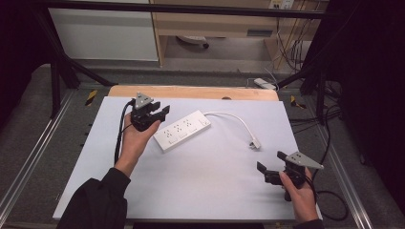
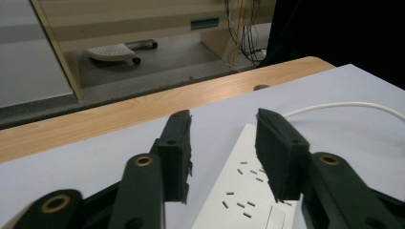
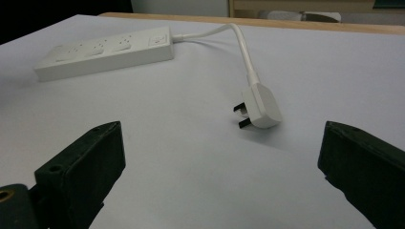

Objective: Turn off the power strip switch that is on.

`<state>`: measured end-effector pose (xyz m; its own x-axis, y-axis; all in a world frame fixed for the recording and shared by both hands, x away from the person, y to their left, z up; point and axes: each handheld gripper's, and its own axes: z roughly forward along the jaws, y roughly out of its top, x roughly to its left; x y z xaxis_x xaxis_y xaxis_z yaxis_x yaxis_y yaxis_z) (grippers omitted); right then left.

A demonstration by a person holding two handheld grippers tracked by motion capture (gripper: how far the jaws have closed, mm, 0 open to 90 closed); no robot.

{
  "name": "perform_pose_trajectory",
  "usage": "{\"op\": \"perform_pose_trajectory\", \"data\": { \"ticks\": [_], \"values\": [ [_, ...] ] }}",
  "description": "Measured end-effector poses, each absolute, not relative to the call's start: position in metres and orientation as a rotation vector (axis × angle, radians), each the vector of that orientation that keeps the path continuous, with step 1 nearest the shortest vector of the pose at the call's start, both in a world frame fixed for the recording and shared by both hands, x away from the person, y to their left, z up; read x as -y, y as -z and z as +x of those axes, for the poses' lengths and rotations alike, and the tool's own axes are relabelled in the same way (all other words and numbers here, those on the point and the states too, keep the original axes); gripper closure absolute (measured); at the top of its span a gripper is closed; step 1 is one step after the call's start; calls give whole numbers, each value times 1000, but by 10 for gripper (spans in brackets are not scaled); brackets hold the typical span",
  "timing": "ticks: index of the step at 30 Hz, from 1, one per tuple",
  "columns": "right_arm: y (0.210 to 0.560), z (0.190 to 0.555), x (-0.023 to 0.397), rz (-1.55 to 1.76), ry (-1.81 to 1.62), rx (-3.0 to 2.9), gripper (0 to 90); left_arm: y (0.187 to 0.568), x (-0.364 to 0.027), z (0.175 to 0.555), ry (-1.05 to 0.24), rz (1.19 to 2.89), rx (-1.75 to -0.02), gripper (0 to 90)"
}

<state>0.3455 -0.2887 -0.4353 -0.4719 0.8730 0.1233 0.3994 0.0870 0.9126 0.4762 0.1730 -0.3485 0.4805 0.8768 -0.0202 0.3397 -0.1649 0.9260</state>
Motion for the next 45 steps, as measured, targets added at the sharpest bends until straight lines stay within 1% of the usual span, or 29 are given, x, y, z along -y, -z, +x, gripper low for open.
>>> {"op": "perform_pose_trajectory", "data": {
  "ticks": [2,3,5,6,8,9,10,13,14,21,45],
  "values": [
    [435,346,289,1246,-1367,-1912,25,350,-172,476,-663,1733,-1040,636],
    [435,346,289,1246,-1367,-1912,25,351,-172,476,-660,1736,-1041,636],
    [435,346,289,1247,-1367,-1912,25,352,-172,477,-650,1741,-1042,668],
    [435,346,289,1246,-1366,-1912,25,353,-172,477,-643,1744,-1042,706],
    [435,346,289,1246,-1367,-1912,25,355,-171,477,-636,1748,-1040,723],
    [435,346,289,1245,-1367,-1912,25,355,-170,477,-632,1747,-1037,761],
    [435,346,289,1245,-1367,-1912,25,356,-170,477,-628,1751,-1034,761],
    [435,346,289,1245,-1368,-1912,25,357,-168,475,-613,1762,-1022,820],
    [435,346,289,1245,-1368,-1912,25,357,-168,475,-609,1763,-1018,820],
    [435,346,289,1243,-1368,-1913,25,360,-165,475,-578,1784,-1007,893],
    [435,346,288,1242,-1366,-1920,25,379,-169,479,-548,1824,-1061,899]
  ]
}}
